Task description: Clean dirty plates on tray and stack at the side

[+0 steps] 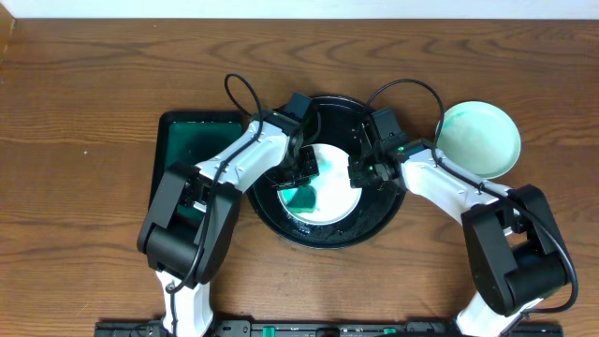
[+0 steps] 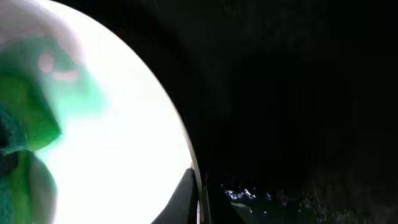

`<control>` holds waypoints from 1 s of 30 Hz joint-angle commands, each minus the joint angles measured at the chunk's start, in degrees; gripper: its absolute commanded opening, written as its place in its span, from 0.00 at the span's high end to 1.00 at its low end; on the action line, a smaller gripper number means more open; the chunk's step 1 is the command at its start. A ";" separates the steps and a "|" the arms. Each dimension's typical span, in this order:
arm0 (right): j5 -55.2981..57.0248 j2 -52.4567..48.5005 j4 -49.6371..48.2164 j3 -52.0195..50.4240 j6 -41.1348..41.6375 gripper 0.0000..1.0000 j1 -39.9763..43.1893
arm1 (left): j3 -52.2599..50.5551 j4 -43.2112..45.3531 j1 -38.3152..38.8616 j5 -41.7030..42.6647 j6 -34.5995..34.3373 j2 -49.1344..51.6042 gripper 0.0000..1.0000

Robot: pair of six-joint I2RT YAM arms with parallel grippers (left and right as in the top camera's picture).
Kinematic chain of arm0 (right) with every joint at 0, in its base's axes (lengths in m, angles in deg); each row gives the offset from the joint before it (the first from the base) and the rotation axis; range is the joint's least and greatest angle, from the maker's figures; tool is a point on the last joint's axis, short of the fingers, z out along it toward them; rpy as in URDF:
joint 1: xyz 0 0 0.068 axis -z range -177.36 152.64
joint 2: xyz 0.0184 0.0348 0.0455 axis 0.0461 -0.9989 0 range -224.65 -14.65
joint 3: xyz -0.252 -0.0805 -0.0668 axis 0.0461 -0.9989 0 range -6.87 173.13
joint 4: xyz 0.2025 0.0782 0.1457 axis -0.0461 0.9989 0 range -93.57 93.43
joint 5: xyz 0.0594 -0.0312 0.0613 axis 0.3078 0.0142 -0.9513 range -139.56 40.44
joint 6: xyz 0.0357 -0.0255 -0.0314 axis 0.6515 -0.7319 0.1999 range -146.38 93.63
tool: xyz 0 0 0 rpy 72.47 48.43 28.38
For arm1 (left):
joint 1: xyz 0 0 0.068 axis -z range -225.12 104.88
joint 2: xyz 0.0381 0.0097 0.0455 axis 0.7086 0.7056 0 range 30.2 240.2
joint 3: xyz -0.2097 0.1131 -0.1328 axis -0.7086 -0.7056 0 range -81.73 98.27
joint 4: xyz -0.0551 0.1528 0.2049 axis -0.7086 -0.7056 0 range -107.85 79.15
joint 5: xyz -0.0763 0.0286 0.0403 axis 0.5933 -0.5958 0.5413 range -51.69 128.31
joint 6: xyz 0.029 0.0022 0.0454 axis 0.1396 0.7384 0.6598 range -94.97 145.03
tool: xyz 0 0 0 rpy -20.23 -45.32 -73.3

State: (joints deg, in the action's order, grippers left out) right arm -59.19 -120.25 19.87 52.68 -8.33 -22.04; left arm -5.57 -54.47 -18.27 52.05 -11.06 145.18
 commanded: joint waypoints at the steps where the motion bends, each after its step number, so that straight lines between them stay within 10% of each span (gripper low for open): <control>1: 0.31 -1.42 -0.02 -0.94 1.22 0.99 -0.48 | -5.11 -1.53 -2.99 -25.31 -3.50 5.51 0.93; 30: -0.13 -1.42 0.61 -0.94 1.20 0.99 -0.48 | -5.09 21.62 5.11 14.14 -0.15 5.51 0.92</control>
State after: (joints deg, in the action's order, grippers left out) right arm -58.71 -120.23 20.04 52.61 -7.26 -21.74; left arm -8.80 -32.63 -15.28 58.86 -10.74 145.57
